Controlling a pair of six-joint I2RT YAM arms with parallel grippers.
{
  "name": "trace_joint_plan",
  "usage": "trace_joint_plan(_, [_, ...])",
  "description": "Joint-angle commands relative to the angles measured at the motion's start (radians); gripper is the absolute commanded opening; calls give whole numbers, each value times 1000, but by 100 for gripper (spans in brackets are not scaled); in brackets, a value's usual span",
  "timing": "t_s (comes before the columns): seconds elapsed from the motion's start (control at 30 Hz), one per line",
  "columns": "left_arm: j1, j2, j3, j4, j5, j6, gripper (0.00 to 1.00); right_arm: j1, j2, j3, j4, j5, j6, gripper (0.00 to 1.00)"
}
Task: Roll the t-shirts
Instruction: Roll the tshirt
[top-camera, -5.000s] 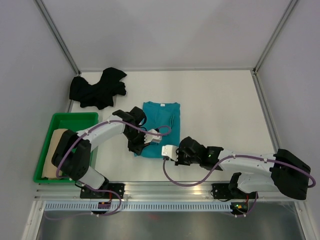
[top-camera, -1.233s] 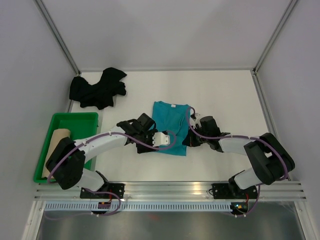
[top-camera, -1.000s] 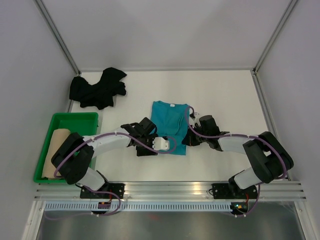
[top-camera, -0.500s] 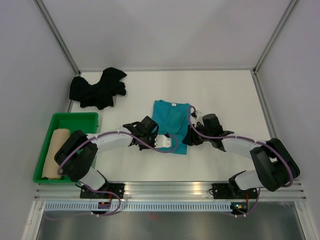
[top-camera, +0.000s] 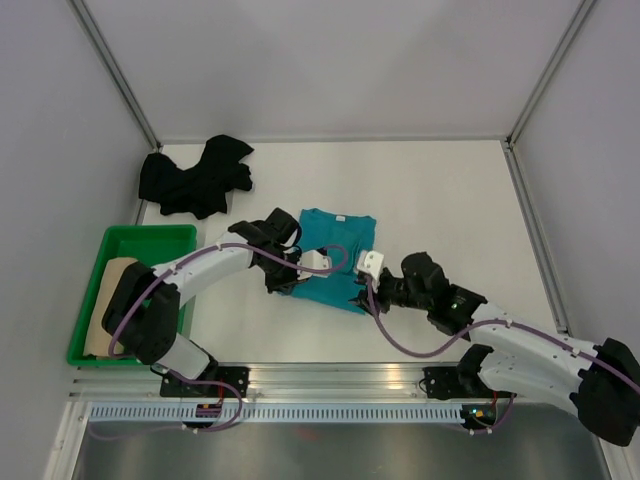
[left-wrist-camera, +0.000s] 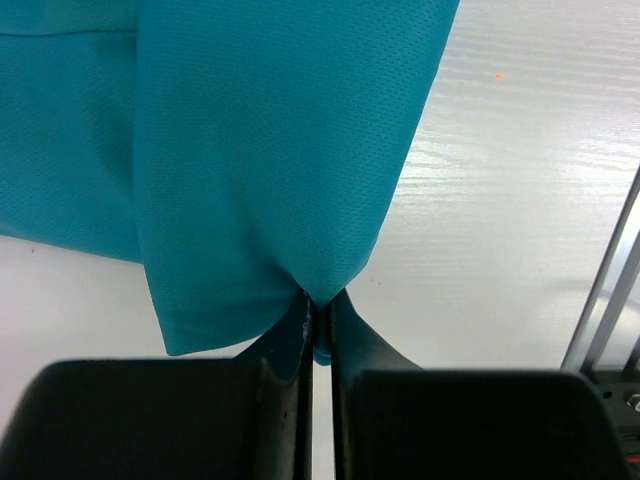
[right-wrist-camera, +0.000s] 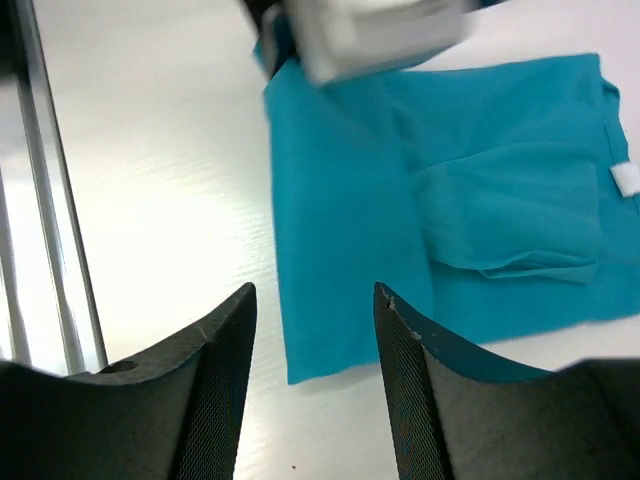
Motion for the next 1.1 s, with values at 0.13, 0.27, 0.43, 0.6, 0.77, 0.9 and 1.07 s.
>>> trace_joint_plan(0.13, [42, -10, 92, -113, 126, 35, 2, 285, 18, -93, 25, 393, -299, 61])
trace_joint_plan(0.27, [46, 10, 109, -127, 135, 37, 2, 381, 137, -90, 93, 558, -313, 64])
trace_joint_plan(0.43, [48, 18, 109, -133, 141, 38, 2, 394, 271, -81, 169, 734, -276, 66])
trace_joint_plan(0.6, [51, 29, 102, -142, 143, 51, 2, 394, 352, -40, 137, 698, -274, 61])
trace_joint_plan(0.77, [59, 36, 110, -174, 157, 66, 2, 390, 368, 24, 19, 624, -238, 10])
trace_joint_plan(0.9, [69, 33, 101, -217, 155, 107, 3, 377, 305, 58, -98, 519, -161, 0])
trace_joint_plan(1.07, [95, 33, 102, -142, 158, 58, 45, 312, 270, 77, -117, 359, -129, 0])
